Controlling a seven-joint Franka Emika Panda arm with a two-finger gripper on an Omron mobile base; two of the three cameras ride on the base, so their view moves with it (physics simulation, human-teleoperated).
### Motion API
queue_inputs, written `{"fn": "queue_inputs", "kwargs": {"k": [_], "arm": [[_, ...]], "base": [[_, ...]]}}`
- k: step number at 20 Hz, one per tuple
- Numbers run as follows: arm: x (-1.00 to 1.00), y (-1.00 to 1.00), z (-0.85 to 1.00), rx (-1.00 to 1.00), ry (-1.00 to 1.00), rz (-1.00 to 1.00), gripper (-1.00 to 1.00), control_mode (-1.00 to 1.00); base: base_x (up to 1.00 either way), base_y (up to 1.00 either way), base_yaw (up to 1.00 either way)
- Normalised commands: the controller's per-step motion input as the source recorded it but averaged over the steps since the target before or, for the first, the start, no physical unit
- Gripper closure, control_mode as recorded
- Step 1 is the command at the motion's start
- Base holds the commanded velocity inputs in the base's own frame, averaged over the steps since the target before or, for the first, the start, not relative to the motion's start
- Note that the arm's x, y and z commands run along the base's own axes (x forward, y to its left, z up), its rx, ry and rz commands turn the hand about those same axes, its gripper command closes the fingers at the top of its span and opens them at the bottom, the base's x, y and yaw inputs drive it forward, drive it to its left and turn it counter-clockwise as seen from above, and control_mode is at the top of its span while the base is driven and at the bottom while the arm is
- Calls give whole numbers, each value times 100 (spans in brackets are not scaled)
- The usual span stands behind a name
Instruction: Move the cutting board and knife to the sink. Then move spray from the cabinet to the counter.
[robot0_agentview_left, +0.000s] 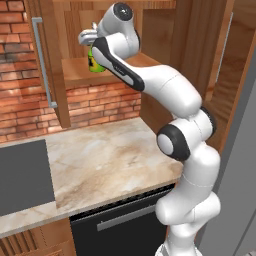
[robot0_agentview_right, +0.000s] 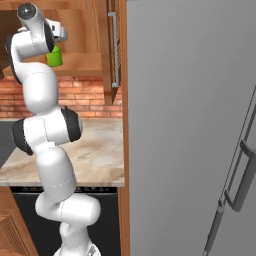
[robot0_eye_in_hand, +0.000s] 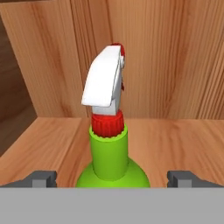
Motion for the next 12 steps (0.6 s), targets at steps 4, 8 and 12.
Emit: {"fn": "queue_inputs", "kwargs": {"k": [4, 8, 12], "arm": [[12, 0, -14, 0, 0, 0, -100, -100], [12, 0, -14, 0, 0, 0, -100, -100], [13, 0, -12, 0, 0, 0, -100, -100]], "base": [[0, 0, 0], [0, 0, 0], [0, 0, 0]]}}
